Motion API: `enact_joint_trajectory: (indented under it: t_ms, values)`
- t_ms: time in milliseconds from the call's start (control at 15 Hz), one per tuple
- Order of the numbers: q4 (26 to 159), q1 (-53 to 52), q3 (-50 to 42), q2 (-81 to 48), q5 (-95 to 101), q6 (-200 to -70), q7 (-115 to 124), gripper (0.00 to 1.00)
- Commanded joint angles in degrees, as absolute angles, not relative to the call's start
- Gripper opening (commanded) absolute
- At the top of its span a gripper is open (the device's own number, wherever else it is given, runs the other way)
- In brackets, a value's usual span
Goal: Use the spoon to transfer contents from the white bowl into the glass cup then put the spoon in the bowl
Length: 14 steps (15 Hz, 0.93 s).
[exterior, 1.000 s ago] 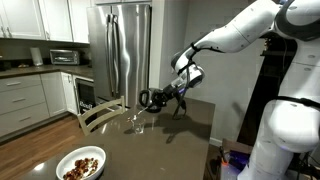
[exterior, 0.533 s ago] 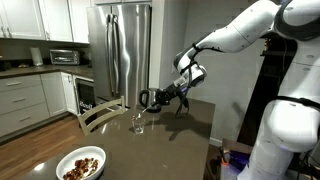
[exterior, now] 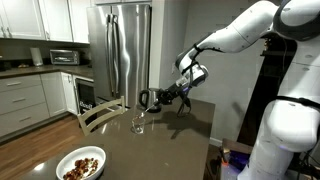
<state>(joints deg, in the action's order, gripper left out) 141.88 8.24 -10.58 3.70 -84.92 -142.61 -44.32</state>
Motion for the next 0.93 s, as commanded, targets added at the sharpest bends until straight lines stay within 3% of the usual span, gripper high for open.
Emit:
enact_joint_trajectory:
  t_ms: [0, 867]
  values:
    - [141.96, 8.27, -9.28, 3.74, -82.69, -145.66, -41.19, 0.02]
    - [141.29, 6.34, -4.87, 4.04, -69.15, -153.12, -29.05, 0.02]
